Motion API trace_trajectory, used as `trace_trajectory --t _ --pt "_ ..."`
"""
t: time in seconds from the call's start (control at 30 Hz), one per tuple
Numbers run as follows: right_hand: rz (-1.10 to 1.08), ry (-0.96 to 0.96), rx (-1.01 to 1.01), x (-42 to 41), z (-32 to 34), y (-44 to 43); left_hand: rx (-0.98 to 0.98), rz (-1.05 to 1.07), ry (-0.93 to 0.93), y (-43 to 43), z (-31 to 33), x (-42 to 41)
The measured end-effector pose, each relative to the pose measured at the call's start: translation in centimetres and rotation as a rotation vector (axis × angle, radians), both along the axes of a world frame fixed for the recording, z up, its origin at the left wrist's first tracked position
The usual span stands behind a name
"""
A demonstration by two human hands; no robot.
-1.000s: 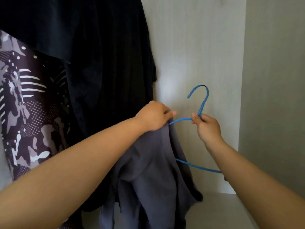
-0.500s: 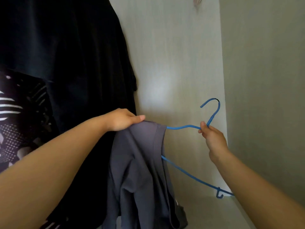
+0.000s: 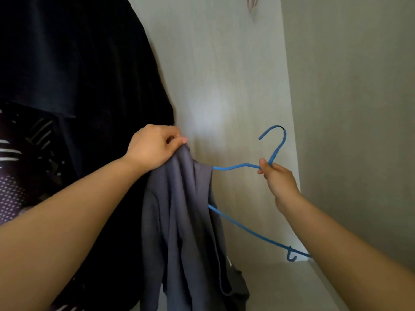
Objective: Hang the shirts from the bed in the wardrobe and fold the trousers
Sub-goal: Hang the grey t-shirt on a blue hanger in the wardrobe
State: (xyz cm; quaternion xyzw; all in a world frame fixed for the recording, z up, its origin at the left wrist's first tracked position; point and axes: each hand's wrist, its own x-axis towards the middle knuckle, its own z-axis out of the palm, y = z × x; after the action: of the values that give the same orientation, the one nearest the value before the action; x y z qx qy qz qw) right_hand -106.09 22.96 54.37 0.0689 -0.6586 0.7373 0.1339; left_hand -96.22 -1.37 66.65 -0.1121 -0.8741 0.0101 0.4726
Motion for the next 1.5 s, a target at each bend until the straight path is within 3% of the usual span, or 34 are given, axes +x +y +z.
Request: trace_trajectory --t 0.1,0.2,0.33,0.5,0.7,0.87,1.0,1.2,1.37,1.43,1.5 --pt "0.028 -0.052 -0.082 0.2 -0.1 0.2 -0.201 -0.056 0.054 0.7 0.8 0.3" --pt "0.038 -0.08 -0.181 0.2 -0.6 1.4 -0.1 -0.021 -0.151 -1.1 1.7 1.2" --pt "0.06 -0.069 -0.153 0.2 -1.0 1.7 -0.063 0.028 -0.294 -3.1 1.4 1.2" --pt "-0.007 -0.01 -0.126 0.1 1.0 1.4 -0.04 -0.097 -0.427 -2.9 1.1 1.1" --pt "-0.023 0.09 -0.049 0.5 2.6 -0.7 -0.44 0.163 -0.397 1.3 -1.8 0.2" --pt "-0.021 0.181 0.102 1.7 3.9 -1.5 -0.337 0.139 -0.473 2.2 -3.2 -0.2" --pt "0.02 0.227 0.226 1.9 4.1 -3.0 -0.225 0.095 -0.414 2.8 -4.3 -0.9" --pt "0.021 0.344 0.278 2.1 4.6 -3.9 0.106 -0.01 -0.344 3.1 -5.9 -1.4" --pt "0.052 0.415 0.428 2.5 4.9 -4.5 0.178 -0.015 -0.329 3.2 -5.5 -1.0" --pt "-0.059 0.528 0.503 3.2 3.9 -4.6 0.206 0.026 -0.32 2.8 -5.6 -0.8" --pt "-0.316 0.76 0.484 4.3 2.6 -5.2 0.295 0.037 -0.284 2.6 -5.6 -0.7"
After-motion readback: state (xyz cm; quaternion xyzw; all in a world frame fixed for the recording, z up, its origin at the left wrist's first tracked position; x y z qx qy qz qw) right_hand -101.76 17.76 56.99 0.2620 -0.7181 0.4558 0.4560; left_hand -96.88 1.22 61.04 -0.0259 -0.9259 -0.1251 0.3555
